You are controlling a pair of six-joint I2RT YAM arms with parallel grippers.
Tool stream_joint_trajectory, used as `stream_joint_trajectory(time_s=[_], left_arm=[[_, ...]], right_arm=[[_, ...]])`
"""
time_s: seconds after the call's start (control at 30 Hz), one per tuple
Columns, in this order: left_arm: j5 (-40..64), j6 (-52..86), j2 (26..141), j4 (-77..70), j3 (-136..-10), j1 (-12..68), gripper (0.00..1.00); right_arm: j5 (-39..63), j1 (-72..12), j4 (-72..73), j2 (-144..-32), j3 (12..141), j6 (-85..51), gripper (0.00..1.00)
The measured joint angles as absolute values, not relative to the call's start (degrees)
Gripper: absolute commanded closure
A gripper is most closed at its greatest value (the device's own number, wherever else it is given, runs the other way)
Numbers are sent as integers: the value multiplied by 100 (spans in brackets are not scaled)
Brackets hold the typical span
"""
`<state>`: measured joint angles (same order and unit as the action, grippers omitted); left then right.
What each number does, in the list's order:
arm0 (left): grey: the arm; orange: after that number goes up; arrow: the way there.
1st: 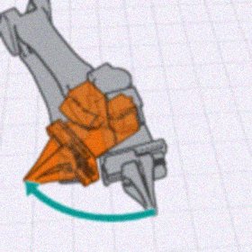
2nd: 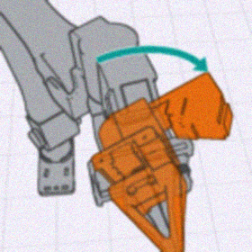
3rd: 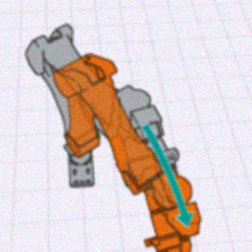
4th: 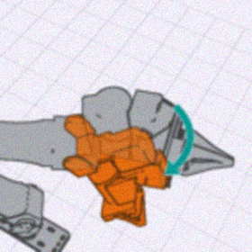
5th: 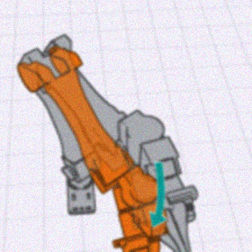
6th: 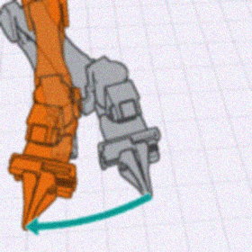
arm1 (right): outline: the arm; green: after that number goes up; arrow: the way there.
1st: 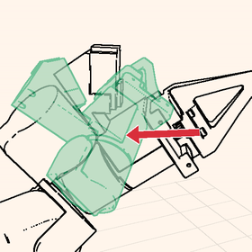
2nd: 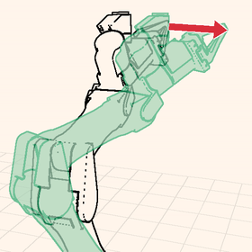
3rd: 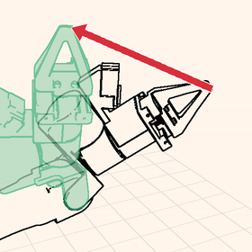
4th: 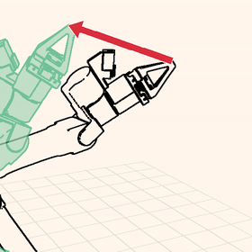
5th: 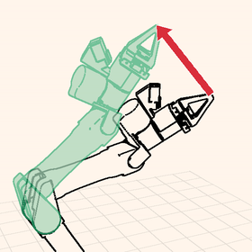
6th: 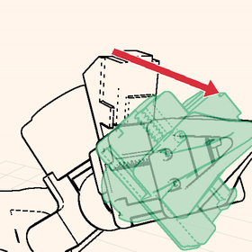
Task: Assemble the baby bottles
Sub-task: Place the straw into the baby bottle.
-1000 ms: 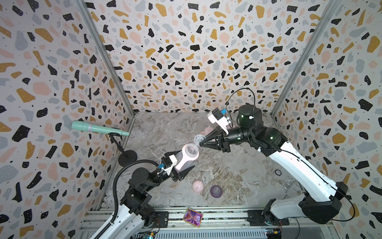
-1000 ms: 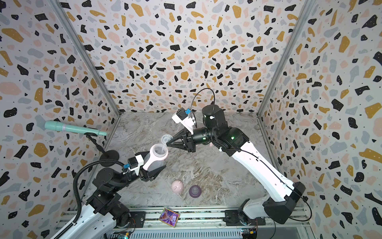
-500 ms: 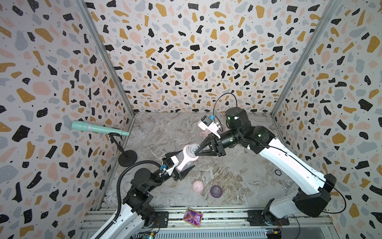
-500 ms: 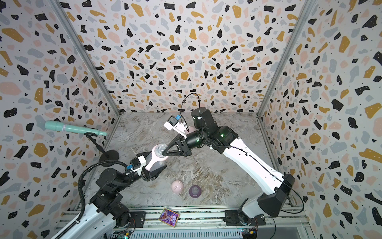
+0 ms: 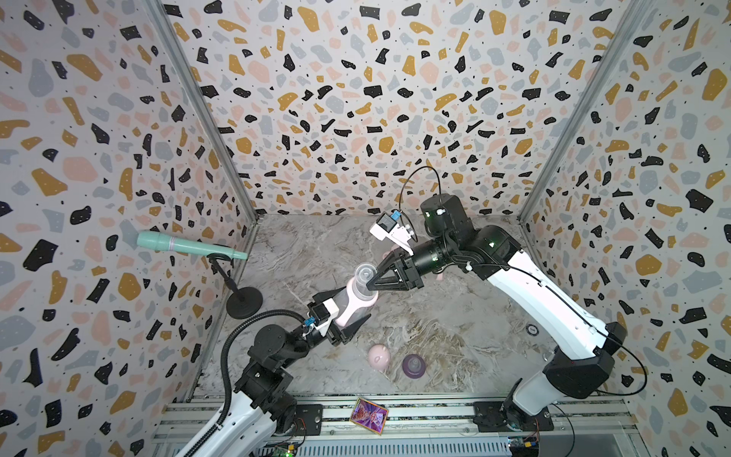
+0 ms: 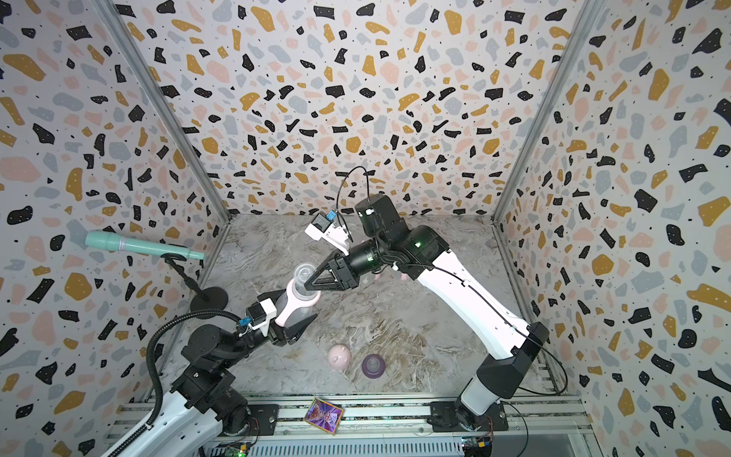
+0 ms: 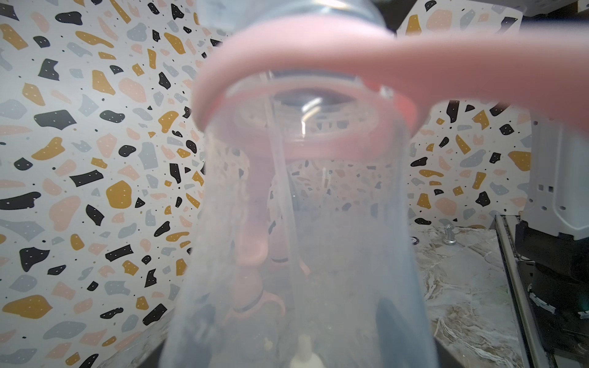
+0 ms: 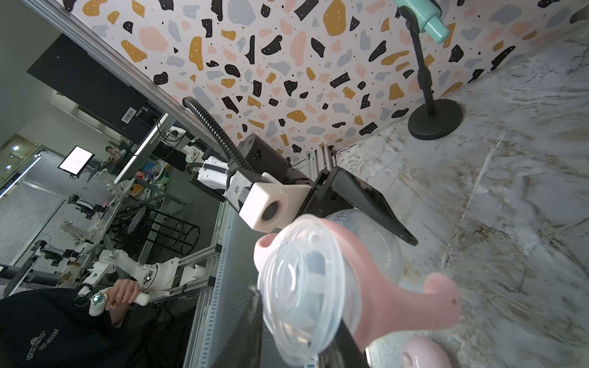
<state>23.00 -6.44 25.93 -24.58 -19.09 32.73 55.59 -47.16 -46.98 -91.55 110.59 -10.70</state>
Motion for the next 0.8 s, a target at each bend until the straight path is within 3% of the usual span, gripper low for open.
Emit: stream_joint_trajectory(time_s=[0.37,0.8], left_arm=[[2086,-642,2425,-2749,-1800,3273,70],[2038,-642,2410,-2757,-1769,3273,70]], right_arm=[[5229,-4716,-5354,-9292,11548,-773,64],[4834,-4716,-5037,-9205,11548,-764,65]])
